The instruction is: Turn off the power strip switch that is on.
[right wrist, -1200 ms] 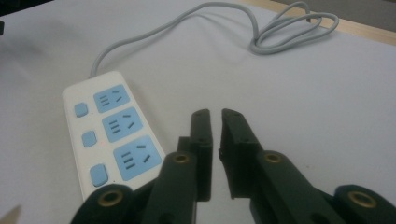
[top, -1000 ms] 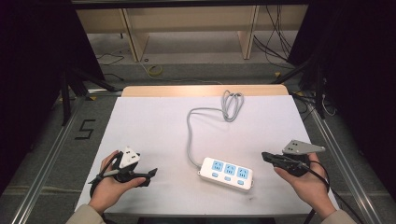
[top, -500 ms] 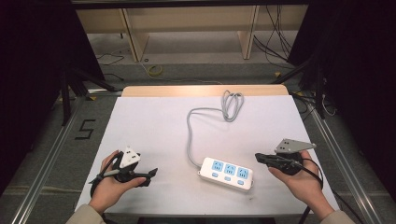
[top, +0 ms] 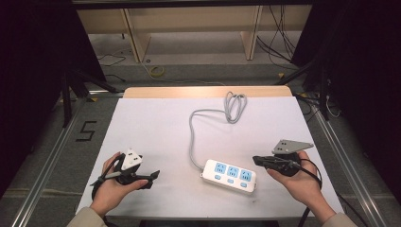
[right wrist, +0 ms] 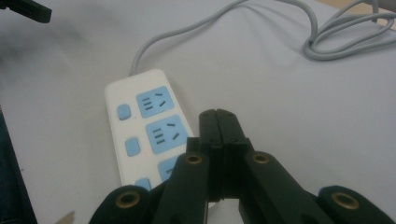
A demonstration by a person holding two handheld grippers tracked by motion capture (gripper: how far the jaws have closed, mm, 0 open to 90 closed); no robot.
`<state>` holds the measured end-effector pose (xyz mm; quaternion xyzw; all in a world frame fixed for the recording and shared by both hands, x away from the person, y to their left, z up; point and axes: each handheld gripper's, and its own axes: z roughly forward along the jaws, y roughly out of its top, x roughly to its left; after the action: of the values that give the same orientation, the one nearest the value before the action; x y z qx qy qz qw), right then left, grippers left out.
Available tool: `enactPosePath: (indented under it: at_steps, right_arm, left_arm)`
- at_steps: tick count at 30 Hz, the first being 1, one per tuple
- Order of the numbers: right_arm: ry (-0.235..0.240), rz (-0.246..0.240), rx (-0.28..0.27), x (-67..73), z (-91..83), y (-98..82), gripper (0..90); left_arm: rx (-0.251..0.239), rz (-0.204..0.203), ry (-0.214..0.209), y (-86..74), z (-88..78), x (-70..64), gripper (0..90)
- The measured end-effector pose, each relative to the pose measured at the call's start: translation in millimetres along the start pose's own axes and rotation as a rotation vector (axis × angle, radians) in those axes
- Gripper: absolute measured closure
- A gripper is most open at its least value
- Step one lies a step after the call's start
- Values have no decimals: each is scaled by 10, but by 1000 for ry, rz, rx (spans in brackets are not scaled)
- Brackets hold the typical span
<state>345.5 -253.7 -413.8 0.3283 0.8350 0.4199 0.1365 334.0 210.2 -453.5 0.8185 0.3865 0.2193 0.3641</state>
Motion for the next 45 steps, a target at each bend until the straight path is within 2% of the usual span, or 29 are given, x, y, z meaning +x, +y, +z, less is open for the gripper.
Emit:
enactPosePath:
  at_steps: [7, 16, 36, 45]
  right_arm:
    - [26, 7, 13, 33, 46, 45, 900]
    - [63, -17, 45, 103, 162, 135, 900]
    - [156, -76, 165, 312, 446, 261, 900]
    - [170, -81, 211, 358, 520, 274, 900]
  left_arm:
    - [0, 0, 0, 1, 1, -2, 159]
    - [-2, 0, -2, 2, 2, -4, 159]
    - [0, 4, -2, 2, 2, -5, 159]
    - [0, 7, -1, 1, 2, -7, 159]
